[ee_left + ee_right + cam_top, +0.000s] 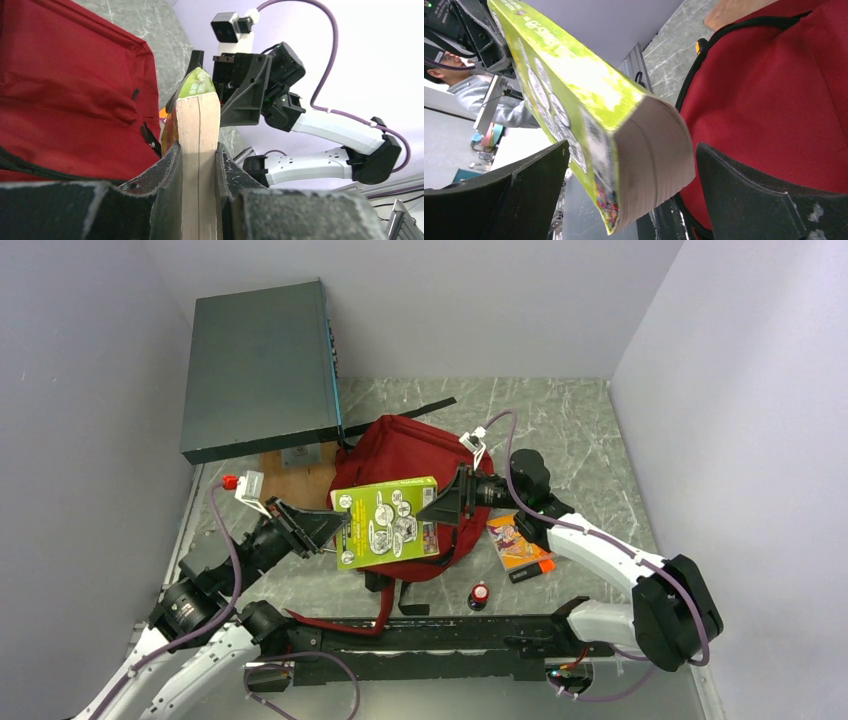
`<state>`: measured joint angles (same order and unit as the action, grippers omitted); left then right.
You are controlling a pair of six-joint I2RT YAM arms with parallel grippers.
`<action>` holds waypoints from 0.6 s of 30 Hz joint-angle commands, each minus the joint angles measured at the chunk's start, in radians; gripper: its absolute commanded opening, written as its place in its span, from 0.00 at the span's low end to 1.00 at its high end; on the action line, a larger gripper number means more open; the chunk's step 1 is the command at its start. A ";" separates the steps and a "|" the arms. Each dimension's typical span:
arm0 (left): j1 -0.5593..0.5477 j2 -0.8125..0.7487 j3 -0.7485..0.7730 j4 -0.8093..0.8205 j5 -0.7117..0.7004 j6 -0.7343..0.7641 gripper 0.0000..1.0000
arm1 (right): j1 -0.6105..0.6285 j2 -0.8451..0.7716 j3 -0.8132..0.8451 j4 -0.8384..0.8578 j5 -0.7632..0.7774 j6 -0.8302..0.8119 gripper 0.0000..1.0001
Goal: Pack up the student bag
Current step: Pick up the book from the center of the board.
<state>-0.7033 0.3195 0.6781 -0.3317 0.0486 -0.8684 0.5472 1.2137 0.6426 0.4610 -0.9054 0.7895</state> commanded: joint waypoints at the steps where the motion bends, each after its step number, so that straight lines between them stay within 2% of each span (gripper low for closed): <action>1: 0.001 -0.042 0.029 0.195 -0.016 -0.054 0.00 | 0.008 -0.008 0.021 0.046 -0.014 0.035 1.00; 3: 0.001 -0.045 0.024 0.212 -0.009 -0.063 0.00 | 0.010 -0.010 0.004 0.113 -0.024 0.090 1.00; 8: 0.001 -0.048 -0.024 0.319 0.009 -0.120 0.00 | 0.056 0.046 -0.020 0.488 -0.098 0.354 1.00; 11: 0.002 -0.041 -0.037 0.369 0.013 -0.140 0.00 | 0.070 0.098 -0.034 0.746 -0.100 0.515 0.95; 14: 0.001 -0.043 -0.048 0.380 0.010 -0.148 0.00 | 0.070 0.134 -0.036 0.890 -0.114 0.636 0.79; 17: 0.002 -0.050 -0.031 0.275 -0.032 -0.147 0.00 | 0.070 0.132 -0.041 0.955 -0.112 0.706 0.54; 18: 0.001 -0.051 -0.024 0.228 -0.043 -0.145 0.00 | 0.068 0.126 -0.039 0.948 -0.111 0.710 0.40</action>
<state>-0.7036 0.2867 0.6151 -0.1349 0.0498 -0.9783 0.6117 1.3586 0.6029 1.1690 -0.9981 1.3502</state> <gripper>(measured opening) 0.248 0.577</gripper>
